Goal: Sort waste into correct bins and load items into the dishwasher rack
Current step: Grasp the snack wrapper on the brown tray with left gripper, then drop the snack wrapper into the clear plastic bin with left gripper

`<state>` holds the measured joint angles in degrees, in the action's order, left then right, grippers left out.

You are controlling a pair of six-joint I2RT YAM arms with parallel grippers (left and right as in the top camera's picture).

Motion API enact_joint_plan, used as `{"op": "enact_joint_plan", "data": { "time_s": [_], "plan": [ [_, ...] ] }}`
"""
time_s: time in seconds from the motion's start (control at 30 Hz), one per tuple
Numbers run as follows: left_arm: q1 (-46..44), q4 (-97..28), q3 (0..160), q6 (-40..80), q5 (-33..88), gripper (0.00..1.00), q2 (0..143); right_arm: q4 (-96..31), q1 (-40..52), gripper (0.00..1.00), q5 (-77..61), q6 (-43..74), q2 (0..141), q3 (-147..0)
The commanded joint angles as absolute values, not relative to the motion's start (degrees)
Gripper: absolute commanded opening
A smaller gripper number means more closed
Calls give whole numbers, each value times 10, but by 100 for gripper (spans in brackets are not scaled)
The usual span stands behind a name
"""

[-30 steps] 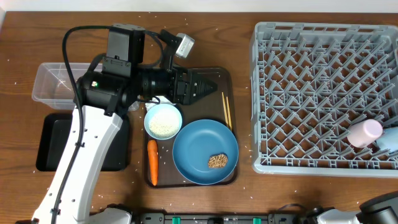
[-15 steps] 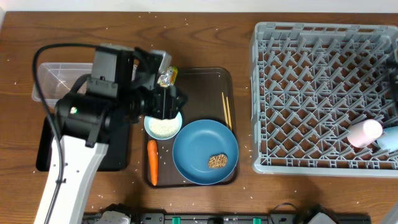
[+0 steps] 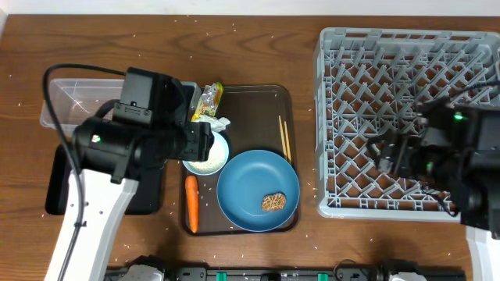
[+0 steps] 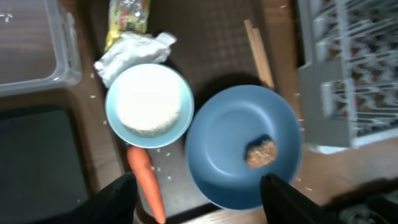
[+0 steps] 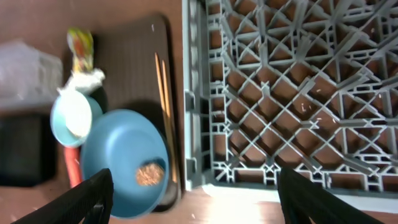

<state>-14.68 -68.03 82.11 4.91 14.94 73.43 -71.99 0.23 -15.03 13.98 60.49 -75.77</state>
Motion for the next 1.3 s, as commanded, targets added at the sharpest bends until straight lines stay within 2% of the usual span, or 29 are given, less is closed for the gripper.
{"op": "enact_joint_plan", "data": {
  "time_s": [0.0,0.2,0.43,0.7,1.07,1.1,1.2,1.23,1.27],
  "plan": [
    [-146,-651,776,65,121,61,766,-720,33,78,-110,130,618,-756],
    [-146,-559,735,73,121,57,828,-720,51,78,-118,148,642,-756],
    [-146,-408,735,69,22,58,906,-723,51,78,-125,152,659,-756],
    [-146,-229,735,2,21,59,1036,-731,51,78,-125,157,665,-756],
    [-145,-110,735,-19,17,57,1136,-761,51,78,-125,157,665,-756],
    [-145,-107,736,-19,16,50,1139,-761,51,78,-125,157,665,-756],
    [-145,-106,737,-19,16,15,1135,-761,51,78,-125,158,665,-756],
    [-145,-106,738,-19,16,6,1130,-761,51,78,-125,158,665,-756],
    [-145,-107,738,-19,16,6,1122,-761,51,78,-125,158,665,-756]
  ]
}}
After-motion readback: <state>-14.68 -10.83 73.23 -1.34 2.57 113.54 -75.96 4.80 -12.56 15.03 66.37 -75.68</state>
